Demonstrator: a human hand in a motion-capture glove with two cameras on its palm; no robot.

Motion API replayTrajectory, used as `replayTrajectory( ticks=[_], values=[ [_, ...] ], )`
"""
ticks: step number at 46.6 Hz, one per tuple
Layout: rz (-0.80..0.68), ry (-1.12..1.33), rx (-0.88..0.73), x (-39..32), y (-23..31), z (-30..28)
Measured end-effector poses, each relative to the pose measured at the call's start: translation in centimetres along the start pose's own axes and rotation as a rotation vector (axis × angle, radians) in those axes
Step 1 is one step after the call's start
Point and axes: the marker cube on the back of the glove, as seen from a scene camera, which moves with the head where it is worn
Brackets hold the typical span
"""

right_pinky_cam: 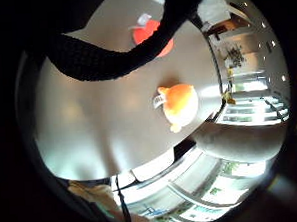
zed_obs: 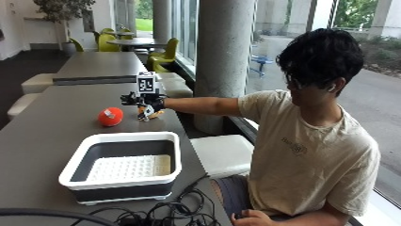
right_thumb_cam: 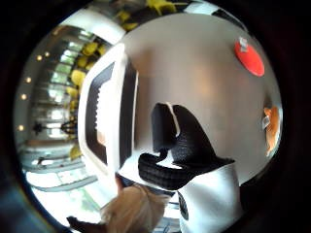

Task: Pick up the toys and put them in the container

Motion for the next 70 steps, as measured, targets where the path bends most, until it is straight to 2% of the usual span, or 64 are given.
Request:
replayTrajectory(
  ticks=[6,11,16,19,22,25,28,30,39,46,49,54,61,67,70],
  values=[
    [0.018,0.013,-0.02,0.8,-1.1,0.1],
    [-0.062,-0.158,0.008,-0.3,-3.2,-0.4],
    [0.052,0.133,0.03,1.4,-5.9,-2.1],
    [0.079,0.22,0.025,-0.7,-7.4,-3.2],
    [0.105,0.313,0.024,0.7,-9.5,-3.4],
    [0.155,0.302,-0.024,2.3,-11.2,-2.5],
    [0.272,0.253,-0.087,3.8,-12.9,-1.1],
    [0.354,0.196,-0.145,4.7,-13.9,0.1],
    [0.543,-0.03,-0.427,7.2,-16.0,7.2],
    [0.478,-0.302,-0.416,6.5,-15.7,8.5],
    [0.417,-0.282,-0.263,7.5,-15.9,8.5],
    [0.438,-0.247,-0.091,7.4,-15.5,8.2],
    [0.434,-0.087,-0.11,4.7,-13.7,5.9],
    [0.324,-0.05,-0.051,2.4,-12.3,2.7],
    [0.211,-0.037,0.02,0.7,-11.4,0.1]
  ],
)
